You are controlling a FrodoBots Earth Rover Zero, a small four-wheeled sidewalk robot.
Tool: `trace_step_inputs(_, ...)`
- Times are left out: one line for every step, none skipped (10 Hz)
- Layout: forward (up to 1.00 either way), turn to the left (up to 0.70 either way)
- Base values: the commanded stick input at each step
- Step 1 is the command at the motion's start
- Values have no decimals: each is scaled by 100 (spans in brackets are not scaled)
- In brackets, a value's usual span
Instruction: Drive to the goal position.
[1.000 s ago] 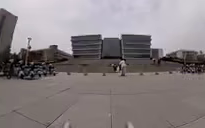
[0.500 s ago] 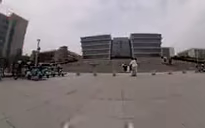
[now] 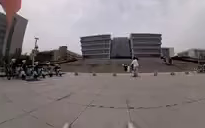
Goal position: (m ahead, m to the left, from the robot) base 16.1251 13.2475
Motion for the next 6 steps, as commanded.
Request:
trace_step_inputs(85,0)
trace_step_inputs(85,0)
trace_step_inputs(85,0)
trace_step_inputs(85,0)
trace_step_inputs(85,0)
trace_step_inputs(85,0)
